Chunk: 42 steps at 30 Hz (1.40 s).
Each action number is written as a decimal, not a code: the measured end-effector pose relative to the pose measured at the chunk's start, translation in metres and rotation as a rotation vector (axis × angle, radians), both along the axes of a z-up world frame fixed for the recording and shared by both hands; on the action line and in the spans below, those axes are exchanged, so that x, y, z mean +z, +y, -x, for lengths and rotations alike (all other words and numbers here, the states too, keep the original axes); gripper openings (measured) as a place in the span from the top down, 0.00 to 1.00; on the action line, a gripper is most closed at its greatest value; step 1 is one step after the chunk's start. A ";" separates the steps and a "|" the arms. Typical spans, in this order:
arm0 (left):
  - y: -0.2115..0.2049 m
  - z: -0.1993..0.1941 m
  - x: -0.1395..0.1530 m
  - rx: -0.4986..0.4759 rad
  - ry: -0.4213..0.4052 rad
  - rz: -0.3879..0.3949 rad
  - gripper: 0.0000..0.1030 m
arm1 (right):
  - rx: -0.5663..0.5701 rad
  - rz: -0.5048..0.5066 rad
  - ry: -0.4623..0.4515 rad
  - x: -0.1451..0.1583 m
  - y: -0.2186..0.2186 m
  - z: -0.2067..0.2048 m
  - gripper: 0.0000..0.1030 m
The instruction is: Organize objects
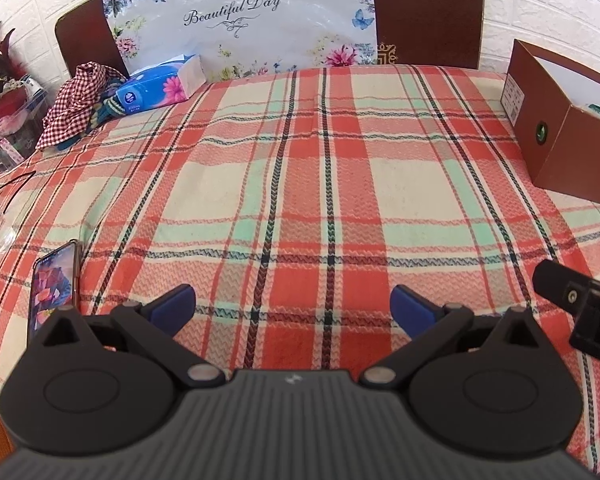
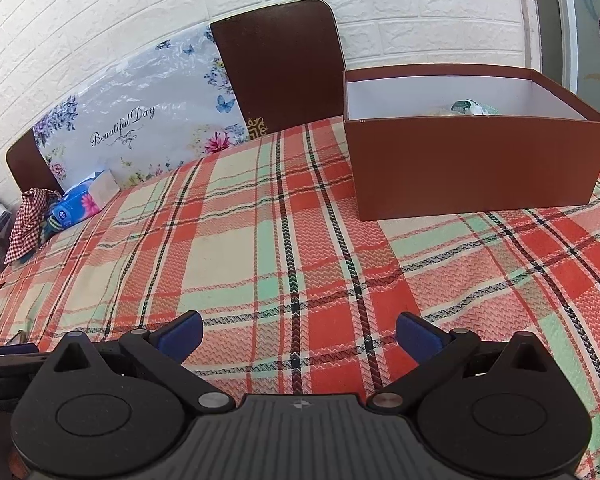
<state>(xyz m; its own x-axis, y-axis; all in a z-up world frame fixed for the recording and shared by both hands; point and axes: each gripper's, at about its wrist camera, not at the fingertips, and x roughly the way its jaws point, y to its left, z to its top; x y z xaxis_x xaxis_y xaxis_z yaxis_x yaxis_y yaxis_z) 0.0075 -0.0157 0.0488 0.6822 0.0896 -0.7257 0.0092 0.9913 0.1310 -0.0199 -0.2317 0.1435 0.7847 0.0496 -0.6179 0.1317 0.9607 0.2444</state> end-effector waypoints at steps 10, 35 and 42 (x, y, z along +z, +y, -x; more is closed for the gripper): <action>-0.004 -0.004 -0.008 -0.017 0.055 0.017 0.00 | -0.011 0.014 0.000 -0.004 -0.005 -0.003 0.01; -0.006 -0.006 -0.012 -0.053 0.069 0.014 0.00 | -0.003 0.049 0.038 -0.012 -0.001 -0.009 0.01; -0.007 -0.005 -0.012 -0.055 0.071 0.014 0.00 | -0.022 0.041 0.021 -0.011 -0.004 -0.007 0.01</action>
<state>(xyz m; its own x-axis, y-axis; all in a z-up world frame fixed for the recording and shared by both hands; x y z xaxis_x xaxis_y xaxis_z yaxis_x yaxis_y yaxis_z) 0.0125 -0.0225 0.0366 0.6329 0.0427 -0.7730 0.0725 0.9908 0.1140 -0.0133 -0.2361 0.1327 0.7722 0.0065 -0.6354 0.1576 0.9667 0.2014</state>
